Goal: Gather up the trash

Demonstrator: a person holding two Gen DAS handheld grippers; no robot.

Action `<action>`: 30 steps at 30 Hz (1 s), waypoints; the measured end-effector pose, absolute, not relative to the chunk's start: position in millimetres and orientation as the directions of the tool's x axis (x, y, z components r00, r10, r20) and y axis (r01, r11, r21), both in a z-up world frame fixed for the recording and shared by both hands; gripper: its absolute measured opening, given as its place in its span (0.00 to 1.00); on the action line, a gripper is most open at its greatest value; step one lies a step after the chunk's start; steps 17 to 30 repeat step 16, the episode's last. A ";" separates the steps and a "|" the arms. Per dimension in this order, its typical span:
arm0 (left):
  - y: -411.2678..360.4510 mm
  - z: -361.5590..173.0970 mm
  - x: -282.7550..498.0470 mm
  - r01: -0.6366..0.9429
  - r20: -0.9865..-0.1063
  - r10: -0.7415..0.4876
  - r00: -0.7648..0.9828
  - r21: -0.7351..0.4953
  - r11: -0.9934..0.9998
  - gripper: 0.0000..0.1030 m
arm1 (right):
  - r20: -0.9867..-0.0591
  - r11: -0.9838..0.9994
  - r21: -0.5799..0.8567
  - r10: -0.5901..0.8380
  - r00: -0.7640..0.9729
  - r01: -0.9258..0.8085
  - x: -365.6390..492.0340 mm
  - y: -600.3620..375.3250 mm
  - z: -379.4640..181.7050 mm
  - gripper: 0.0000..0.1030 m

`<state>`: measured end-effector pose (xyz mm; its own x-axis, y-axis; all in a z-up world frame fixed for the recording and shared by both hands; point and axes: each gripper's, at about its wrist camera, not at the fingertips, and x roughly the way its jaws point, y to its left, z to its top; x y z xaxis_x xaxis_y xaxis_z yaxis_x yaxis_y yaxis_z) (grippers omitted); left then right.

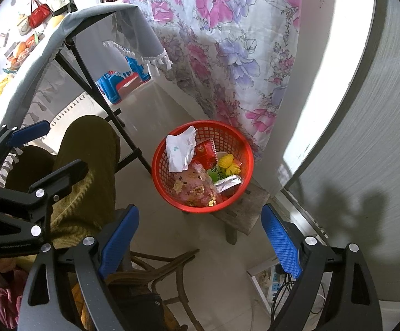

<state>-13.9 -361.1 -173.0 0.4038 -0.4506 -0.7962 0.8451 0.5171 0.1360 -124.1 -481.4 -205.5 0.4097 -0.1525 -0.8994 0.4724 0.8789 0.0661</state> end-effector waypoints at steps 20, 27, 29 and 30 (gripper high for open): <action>-363.3 -170.4 -16.8 0.835 -0.778 -0.450 0.438 0.166 0.525 0.90 | -0.899 0.879 0.071 -0.147 0.411 0.471 -124.2 -482.5 -205.9 0.86; -363.3 -170.4 -16.8 0.835 -0.778 -0.450 0.438 0.166 0.525 0.90 | -0.899 0.879 0.071 -0.147 0.411 0.471 -124.2 -482.5 -205.9 0.86; -363.3 -170.4 -16.8 0.835 -0.778 -0.450 0.438 0.166 0.525 0.90 | -0.899 0.879 0.071 -0.147 0.411 0.471 -124.2 -482.5 -205.9 0.86; -363.3 -170.4 -16.8 0.835 -0.778 -0.450 0.438 0.166 0.525 0.90 | -0.899 0.879 0.071 -0.147 0.411 0.471 -124.2 -482.5 -205.9 0.86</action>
